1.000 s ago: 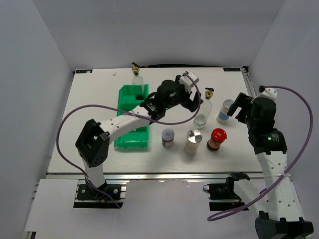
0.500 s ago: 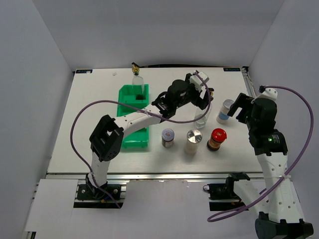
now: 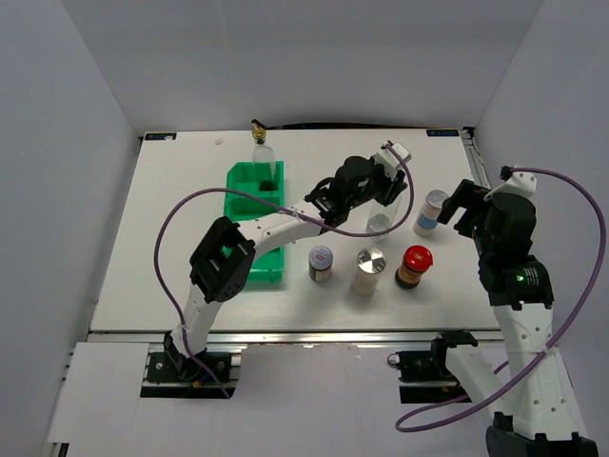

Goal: Organize the condiment bottles

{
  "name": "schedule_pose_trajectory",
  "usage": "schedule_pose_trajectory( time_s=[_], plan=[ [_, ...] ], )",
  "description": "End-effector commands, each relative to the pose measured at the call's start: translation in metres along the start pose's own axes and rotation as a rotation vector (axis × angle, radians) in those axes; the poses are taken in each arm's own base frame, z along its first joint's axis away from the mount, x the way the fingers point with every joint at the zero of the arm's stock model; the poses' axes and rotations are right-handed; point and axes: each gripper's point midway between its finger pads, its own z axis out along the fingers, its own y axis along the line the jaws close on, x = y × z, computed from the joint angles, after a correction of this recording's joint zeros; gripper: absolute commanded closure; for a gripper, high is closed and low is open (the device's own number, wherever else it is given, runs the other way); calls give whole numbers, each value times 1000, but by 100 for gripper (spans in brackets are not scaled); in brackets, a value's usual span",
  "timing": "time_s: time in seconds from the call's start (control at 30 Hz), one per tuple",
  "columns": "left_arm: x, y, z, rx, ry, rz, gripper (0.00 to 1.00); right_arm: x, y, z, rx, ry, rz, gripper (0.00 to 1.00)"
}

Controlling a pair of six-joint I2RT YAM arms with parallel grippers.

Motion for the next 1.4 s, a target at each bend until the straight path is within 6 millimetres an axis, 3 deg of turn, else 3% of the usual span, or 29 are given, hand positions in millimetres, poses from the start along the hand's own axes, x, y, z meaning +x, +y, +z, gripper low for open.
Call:
schedule_pose_trajectory(
  time_s=[0.0,0.13,0.3,0.33,0.47,0.57,0.67,0.8,0.93,1.0,1.03,1.2,1.23,1.27,1.37],
  plan=[
    [-57,-5,-11,18,-108,6,65,-13,4,-2,-23,-51,-8,10],
    [-84,-5,-19,15,-164,2,100,-10,4,-1,-23,-46,-9,11],
    [-135,15,-36,-102,-232,-8,100,-9,3,0,-22,-49,-10,11],
    [-159,20,-45,-127,-273,-11,100,-8,3,0,-22,-49,-10,11],
    [-203,38,-72,-232,-334,-28,100,-9,2,-2,-25,-63,-5,11],
    [-229,52,-95,-305,-365,-43,100,-9,1,-3,-20,-69,-6,11],
    [-240,67,-112,-380,-361,-36,100,-9,1,-4,-21,-73,-5,11],
    [-263,85,-152,-506,-364,-50,100,-7,1,-2,-23,-69,-9,11],
    [-264,103,-193,-632,-321,-50,100,-4,5,2,-45,-60,-9,11],
    [-247,117,-211,-742,-268,-63,100,-2,8,5,-54,-47,-11,11],
    [-251,122,-231,-782,-276,-72,100,-2,8,5,-58,-44,-13,11],
    [-220,143,-290,-969,-234,-115,100,2,10,9,-61,-23,-15,11],
    [-203,146,-293,-985,-213,-134,100,3,10,9,-62,-21,-16,11],
    [-208,147,-312,-998,-240,-156,100,3,10,9,-61,-21,-17,11],
    [-189,168,-347,-1084,-255,-190,100,2,11,9,-70,-25,-16,11]
  ],
)
